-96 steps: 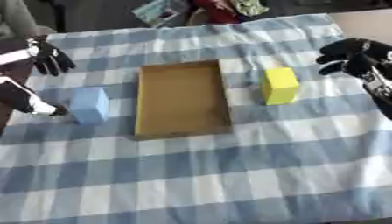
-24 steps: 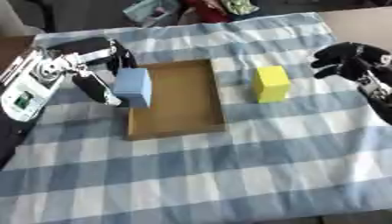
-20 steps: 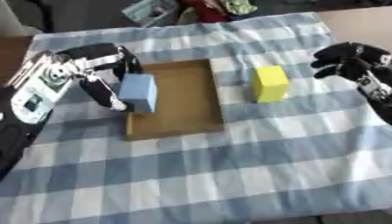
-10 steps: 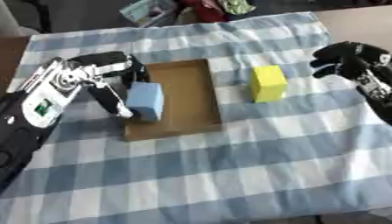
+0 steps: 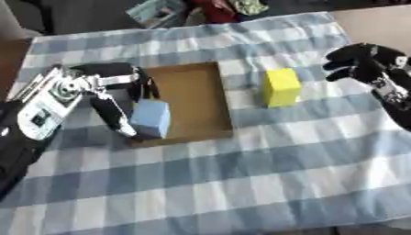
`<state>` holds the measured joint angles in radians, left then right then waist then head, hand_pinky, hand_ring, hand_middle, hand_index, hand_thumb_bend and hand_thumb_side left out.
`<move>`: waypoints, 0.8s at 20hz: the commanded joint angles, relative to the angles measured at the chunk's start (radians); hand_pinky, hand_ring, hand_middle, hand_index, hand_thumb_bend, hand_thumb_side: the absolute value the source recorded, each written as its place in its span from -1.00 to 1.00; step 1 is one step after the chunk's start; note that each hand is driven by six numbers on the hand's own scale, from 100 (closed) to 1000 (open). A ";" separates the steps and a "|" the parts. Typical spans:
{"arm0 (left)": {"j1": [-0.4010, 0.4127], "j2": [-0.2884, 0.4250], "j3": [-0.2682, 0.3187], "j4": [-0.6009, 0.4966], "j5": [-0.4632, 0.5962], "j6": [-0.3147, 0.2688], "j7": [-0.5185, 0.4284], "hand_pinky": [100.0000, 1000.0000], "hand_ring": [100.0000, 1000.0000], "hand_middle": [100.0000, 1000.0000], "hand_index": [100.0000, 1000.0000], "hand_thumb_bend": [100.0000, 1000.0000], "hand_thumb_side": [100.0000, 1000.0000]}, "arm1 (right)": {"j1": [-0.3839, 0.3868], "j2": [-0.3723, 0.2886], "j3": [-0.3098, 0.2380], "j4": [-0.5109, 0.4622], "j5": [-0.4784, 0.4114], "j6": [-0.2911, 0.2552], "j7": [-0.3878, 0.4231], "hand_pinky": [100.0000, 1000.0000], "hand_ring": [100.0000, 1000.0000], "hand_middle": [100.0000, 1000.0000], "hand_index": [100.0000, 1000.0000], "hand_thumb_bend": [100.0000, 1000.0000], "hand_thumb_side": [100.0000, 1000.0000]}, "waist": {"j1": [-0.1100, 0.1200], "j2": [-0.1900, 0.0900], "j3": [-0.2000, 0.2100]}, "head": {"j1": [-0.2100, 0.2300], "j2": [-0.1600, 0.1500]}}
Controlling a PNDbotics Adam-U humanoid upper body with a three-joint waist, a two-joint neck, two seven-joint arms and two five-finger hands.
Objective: Pick up objects on the table and place them in the box.
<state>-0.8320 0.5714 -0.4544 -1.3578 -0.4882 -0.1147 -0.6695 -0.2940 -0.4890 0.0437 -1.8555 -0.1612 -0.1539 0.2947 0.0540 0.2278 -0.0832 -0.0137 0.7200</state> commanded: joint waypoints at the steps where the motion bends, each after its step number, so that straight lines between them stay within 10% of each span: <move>1: -0.007 0.059 0.028 -0.060 0.018 0.012 0.007 0.25 0.11 0.12 0.49 0.55 -0.67 | -0.010 -0.030 -0.010 -0.009 0.000 -0.005 -0.002 0.33 0.47 0.42 0.48 -1.00 0.30 | -0.003 -0.021 0.004 | -0.007 0.002; 16: 0.133 0.161 0.160 -0.325 0.163 0.127 0.154 0.18 0.08 0.08 0.47 0.66 -0.62 | -0.091 -0.277 0.037 0.059 -0.023 -0.101 0.048 0.35 0.51 0.48 0.51 -1.00 0.16 | -0.014 -0.021 0.044 | -0.028 0.004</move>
<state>-0.6877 0.6944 -0.3211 -1.6534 -0.3413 0.0031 -0.5356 -0.3707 -0.7094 0.0804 -1.7994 -0.1767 -0.2396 0.3321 0.0436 0.2274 -0.0397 -0.0387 0.7203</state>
